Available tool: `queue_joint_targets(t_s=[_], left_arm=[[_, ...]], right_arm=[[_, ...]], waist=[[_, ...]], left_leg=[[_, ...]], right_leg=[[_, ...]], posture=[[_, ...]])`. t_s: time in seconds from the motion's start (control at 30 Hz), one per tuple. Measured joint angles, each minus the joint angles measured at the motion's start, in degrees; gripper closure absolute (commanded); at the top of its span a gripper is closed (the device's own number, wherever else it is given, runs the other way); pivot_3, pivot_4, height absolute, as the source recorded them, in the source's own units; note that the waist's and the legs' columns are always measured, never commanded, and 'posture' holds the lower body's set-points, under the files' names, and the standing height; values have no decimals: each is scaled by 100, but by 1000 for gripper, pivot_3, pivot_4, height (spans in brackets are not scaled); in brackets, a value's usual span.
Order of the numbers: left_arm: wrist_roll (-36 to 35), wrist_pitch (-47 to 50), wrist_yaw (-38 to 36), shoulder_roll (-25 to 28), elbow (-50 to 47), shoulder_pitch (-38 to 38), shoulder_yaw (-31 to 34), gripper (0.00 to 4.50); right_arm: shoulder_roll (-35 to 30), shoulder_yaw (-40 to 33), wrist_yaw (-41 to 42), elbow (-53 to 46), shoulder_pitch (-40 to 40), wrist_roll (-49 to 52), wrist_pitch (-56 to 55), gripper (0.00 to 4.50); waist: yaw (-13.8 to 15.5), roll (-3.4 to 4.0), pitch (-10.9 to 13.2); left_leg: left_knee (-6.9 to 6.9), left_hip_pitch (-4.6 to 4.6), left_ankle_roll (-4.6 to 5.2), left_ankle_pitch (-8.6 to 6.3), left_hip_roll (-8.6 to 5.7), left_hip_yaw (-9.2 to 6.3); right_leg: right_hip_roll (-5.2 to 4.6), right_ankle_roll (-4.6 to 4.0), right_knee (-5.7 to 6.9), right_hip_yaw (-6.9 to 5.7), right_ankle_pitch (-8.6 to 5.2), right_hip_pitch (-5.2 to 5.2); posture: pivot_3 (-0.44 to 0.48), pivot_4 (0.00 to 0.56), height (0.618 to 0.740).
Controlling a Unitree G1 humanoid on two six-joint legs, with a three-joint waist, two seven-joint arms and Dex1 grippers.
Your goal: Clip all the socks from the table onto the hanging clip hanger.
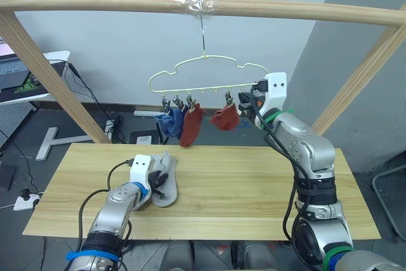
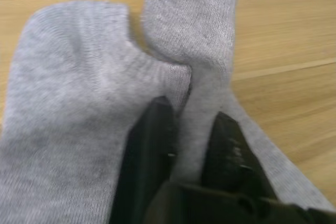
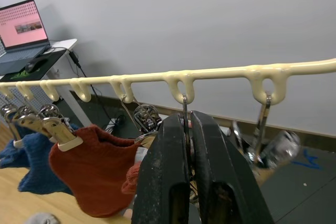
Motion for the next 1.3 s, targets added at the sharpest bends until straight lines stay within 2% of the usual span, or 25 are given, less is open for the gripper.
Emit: queue_joint_targets(t_s=[0.13, 0.33, 0.53, 0.57, 0.97, 1.13, 1.3], left_arm=[[31, -453, -322, -26, -126, 80, -315, 4462], [-220, -691, -563, 7, -719, 168, -183, 4462], [-145, -580, -841, 496, -826, 283, -204, 4462], [-94, -610, -848, 533, -772, 280, -213, 3932], [237, -1146, -1010, 644, -629, 155, -523, 392], [361, -1249, -1069, 587, -667, 171, -724, 392], [911, -1507, -1015, 376, 101, -126, -1254, 392]], right_arm=[[-92, -3, 4, -35, 0, 51, 43, 4500], [-198, -59, -8, -158, 3, 145, 134, 4500], [-186, -144, -27, -186, 3, 187, 228, 4500], [-171, -154, -36, -186, 3, 188, 231, 4500], [-123, -154, -88, -189, 6, 185, 241, 4500], [-116, -153, -115, -213, 17, 186, 242, 4500], [-102, -156, -137, -246, 35, 186, 270, 4500]], waist=[[-2, 0, 1], [-24, 0, 1], [-25, 0, 1], [-18, 0, 1], [-22, 0, 1], [-22, 0, 1], [-20, 0, 1]], left_leg=[[0, -5, 0, 0, 1, -1], [-1, -5, 0, 0, 3, -5], [-1, -4, 0, 0, 2, -6], [0, -4, 0, 0, 1, -6], [-1, -5, 0, 0, 2, -4], [0, -4, 0, 0, 2, -1], [0, -5, 0, 0, 0, -1]], right_leg=[[-1, -1, -6, 5, 0, -1], [0, 1, -5, 7, -1, -1], [1, 3, -6, 5, -2, -2], [0, 3, -6, 4, -2, -1], [-1, 2, -7, 6, -2, -2], [-1, 5, -6, 6, -3, -2], [1, 4, -7, 1, -2, -2]], posture=[[149, 139, 740], [135, 138, 740], [139, 137, 740], [138, 137, 740], [135, 138, 740], [131, 135, 740], [120, 133, 740]])
